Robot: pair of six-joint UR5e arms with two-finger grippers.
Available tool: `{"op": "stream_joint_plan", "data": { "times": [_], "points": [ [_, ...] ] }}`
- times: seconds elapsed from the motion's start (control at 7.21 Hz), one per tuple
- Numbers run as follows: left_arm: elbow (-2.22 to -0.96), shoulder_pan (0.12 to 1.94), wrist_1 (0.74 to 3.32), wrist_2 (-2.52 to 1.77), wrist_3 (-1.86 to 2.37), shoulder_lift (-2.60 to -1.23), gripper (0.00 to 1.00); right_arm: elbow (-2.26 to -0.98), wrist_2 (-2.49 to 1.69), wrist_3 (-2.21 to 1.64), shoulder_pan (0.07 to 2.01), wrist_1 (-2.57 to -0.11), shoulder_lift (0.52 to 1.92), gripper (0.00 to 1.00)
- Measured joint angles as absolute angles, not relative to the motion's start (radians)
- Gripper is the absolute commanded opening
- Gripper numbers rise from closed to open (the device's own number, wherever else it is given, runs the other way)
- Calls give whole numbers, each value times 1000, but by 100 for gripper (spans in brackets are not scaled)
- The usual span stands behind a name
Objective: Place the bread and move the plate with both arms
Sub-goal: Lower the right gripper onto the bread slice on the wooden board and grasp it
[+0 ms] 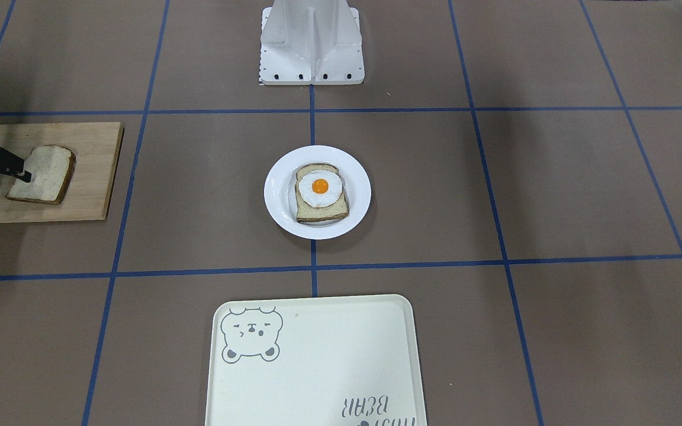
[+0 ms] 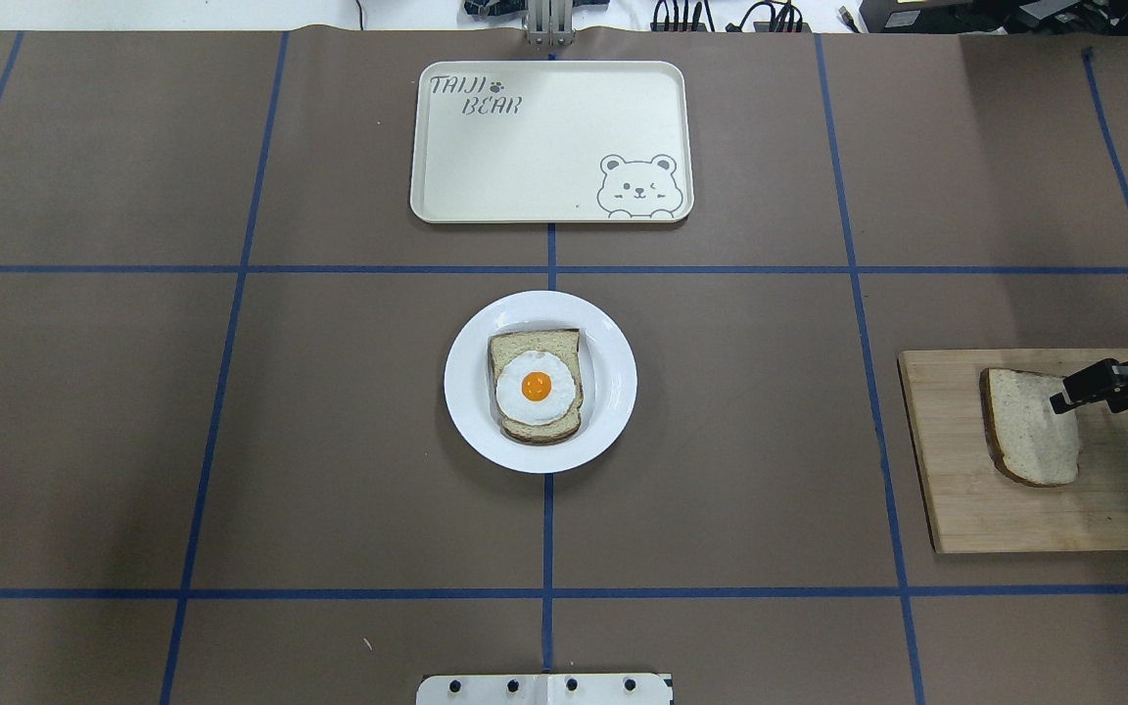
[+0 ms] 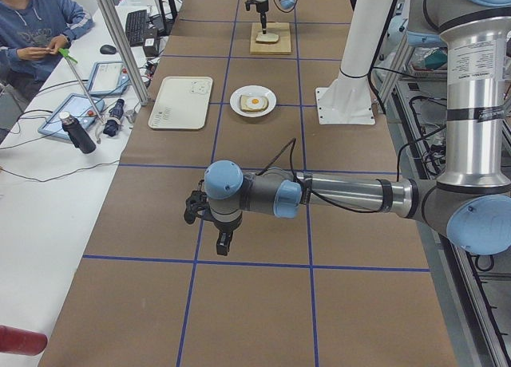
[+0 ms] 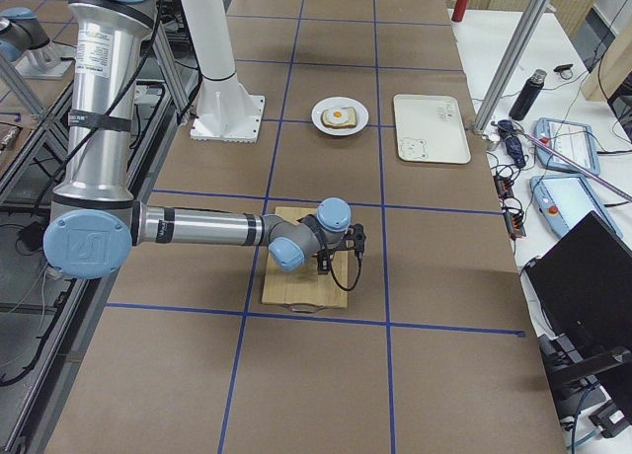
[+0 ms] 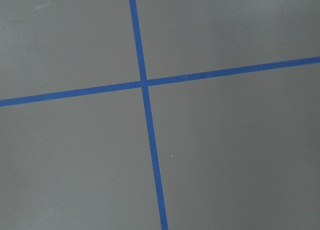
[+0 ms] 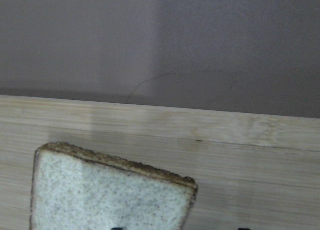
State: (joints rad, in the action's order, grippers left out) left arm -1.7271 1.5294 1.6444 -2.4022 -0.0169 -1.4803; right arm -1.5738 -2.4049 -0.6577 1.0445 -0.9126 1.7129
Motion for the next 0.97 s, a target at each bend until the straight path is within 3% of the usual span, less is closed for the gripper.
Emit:
{"op": "stream_joint_plan", "data": {
  "times": [0.14,0.42,0.55,0.97],
  "points": [
    [-1727,1529,1644,-2402,-17,-1480,98,-1574,-2404,-657,1040,-913,1712,55],
    [-1727,1529,1644,-2402,-17,-1480,98,-1574,-2402,-657,1038,-913,1712,12],
    [-1726,1529,1644,-2402,-17,-1480,98,-1574,-2402,-657,1037,-913,1712,0],
    [-1727,1530,1644,-2403,-18,-1480,98,-1585,-2401,-655,1038,-911,1711,0]
  ]
}}
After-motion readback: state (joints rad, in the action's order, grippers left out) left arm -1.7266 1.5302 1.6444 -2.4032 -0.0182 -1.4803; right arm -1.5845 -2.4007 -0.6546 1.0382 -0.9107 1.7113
